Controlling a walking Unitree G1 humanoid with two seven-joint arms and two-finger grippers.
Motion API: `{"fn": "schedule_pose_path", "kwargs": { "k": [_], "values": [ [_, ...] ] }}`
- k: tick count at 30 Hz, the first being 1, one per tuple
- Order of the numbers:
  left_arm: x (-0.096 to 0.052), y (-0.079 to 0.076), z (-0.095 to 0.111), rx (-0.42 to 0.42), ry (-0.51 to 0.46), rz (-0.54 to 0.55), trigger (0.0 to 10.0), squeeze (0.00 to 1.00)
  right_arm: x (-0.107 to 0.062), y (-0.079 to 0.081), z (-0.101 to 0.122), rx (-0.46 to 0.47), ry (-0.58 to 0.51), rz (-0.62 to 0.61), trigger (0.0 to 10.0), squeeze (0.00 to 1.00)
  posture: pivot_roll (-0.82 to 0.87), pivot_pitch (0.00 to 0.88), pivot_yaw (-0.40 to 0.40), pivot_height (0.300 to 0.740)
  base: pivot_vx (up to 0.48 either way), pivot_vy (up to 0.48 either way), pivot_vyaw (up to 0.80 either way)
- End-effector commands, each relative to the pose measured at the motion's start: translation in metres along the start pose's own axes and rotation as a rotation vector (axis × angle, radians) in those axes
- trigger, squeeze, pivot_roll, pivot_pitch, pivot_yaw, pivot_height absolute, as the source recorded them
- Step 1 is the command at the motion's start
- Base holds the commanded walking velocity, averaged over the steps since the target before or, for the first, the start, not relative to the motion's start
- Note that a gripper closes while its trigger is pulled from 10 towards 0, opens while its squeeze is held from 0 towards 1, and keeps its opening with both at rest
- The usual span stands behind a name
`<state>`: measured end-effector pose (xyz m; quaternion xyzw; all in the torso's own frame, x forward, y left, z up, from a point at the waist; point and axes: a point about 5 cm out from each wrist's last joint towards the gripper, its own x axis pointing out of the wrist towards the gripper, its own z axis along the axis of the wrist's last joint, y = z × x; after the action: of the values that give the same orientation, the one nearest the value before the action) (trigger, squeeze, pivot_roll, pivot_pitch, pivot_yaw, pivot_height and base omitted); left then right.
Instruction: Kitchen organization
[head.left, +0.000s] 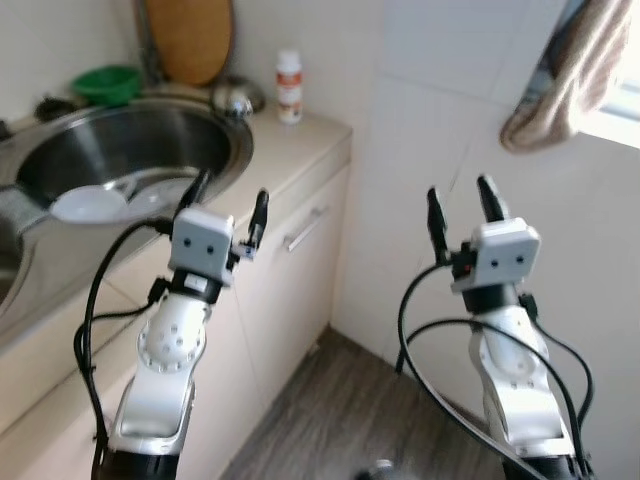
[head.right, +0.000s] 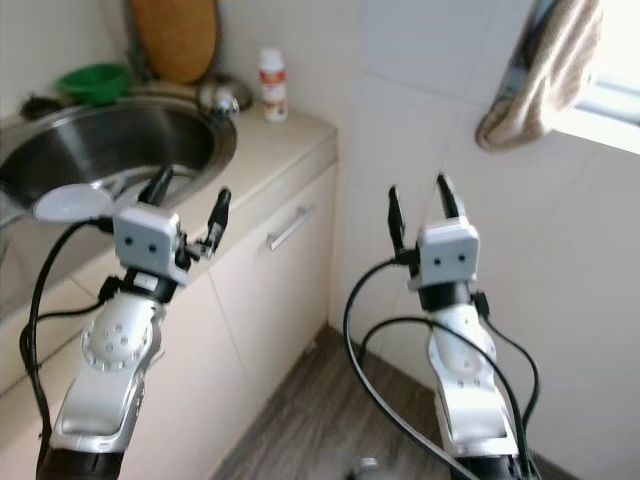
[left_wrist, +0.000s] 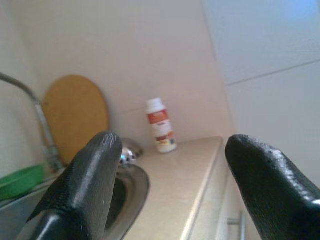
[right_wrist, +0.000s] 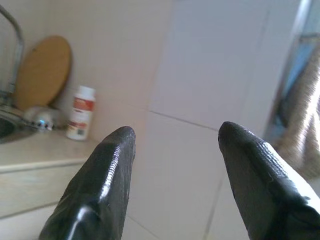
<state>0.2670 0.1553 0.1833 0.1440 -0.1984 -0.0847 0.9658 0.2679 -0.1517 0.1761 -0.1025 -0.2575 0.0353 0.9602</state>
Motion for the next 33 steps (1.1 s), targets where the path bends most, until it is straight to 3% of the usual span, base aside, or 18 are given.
{"fn": "schedule_pose_path", "kwargs": {
  "k": [1, 8, 26, 30, 33],
  "values": [
    [0.0, -0.003, 0.0, -0.007, -0.004, -0.007, 10.0, 0.0, 0.0, -0.005, 0.0, -0.021, -0.001, -0.017, 10.0, 0.0, 0.03, 0.026, 0.009, 0.74, 0.0, 0.0, -0.8],
    [0.001, -0.006, -0.001, -0.016, -0.002, -0.024, 10.0, 0.0, 0.001, -0.006, -0.001, -0.032, 0.007, -0.02, 10.0, 0.0, 0.03, 0.025, 0.01, 0.74, 0.0, -0.051, -0.8],
    [0.001, -0.007, -0.003, -0.028, 0.002, -0.018, 10.0, 0.0, 0.003, -0.011, -0.008, -0.066, 0.046, -0.053, 10.0, 0.0, 0.02, 0.032, 0.007, 0.74, 0.0, -0.48, -0.79],
    [0.001, -0.008, -0.003, -0.03, 0.003, -0.018, 10.0, 0.0, 0.003, -0.007, -0.011, -0.13, 0.063, -0.019, 10.0, 0.0, 0.02, 0.035, 0.008, 0.74, 0.0, -0.48, 0.0],
    [0.001, -0.008, -0.003, -0.03, 0.004, -0.019, 10.0, 0.0, 0.003, -0.007, -0.016, -0.121, 0.1, -0.019, 10.0, 0.0, 0.02, 0.034, 0.007, 0.74, 0.0, -0.451, 0.0]
  ]
}}
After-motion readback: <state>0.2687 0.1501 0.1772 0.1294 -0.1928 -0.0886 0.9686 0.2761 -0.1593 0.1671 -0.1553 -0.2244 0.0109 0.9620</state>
